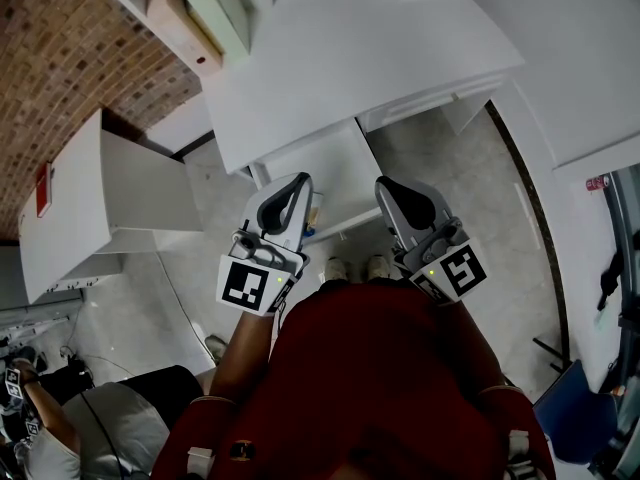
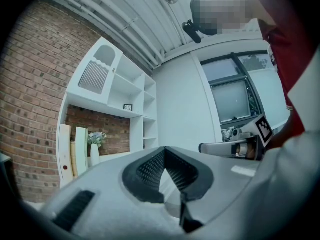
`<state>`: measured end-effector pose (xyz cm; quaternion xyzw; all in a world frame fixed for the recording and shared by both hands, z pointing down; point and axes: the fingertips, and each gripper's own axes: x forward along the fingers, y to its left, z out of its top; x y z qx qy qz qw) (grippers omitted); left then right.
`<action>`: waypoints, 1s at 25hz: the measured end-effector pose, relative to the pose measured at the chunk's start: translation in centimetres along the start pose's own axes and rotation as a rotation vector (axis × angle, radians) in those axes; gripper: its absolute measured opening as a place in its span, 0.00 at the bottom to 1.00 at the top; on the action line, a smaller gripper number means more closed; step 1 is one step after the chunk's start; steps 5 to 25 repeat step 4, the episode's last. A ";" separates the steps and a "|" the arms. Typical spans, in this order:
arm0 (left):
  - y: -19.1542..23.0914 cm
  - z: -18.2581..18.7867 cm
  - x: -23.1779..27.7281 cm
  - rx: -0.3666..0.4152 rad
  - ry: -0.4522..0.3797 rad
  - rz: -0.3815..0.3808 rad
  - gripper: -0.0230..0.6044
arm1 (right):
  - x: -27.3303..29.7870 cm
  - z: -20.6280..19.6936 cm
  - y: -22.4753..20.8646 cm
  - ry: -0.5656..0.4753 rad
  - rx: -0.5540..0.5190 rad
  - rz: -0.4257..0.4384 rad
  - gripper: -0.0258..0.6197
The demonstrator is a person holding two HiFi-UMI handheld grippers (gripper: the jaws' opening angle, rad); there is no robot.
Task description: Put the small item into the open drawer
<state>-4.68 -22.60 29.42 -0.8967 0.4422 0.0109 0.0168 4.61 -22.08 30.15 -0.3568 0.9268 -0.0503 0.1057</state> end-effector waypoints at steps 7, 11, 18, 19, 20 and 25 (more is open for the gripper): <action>-0.1 -0.3 -0.1 0.008 0.008 -0.009 0.05 | -0.2 -0.1 -0.2 -0.001 -0.001 -0.003 0.06; -0.1 -0.3 -0.1 0.008 0.008 -0.009 0.05 | -0.2 -0.1 -0.2 -0.001 -0.001 -0.003 0.06; -0.1 -0.3 -0.1 0.008 0.008 -0.009 0.05 | -0.2 -0.1 -0.2 -0.001 -0.001 -0.003 0.06; -0.1 -0.3 -0.1 0.008 0.008 -0.009 0.05 | -0.2 -0.1 -0.2 -0.001 -0.001 -0.003 0.06; -0.1 -0.3 -0.1 0.008 0.008 -0.009 0.05 | -0.2 -0.1 -0.2 -0.001 -0.001 -0.003 0.06; -0.1 -0.3 -0.1 0.008 0.008 -0.009 0.05 | -0.2 -0.1 -0.2 -0.001 -0.001 -0.003 0.06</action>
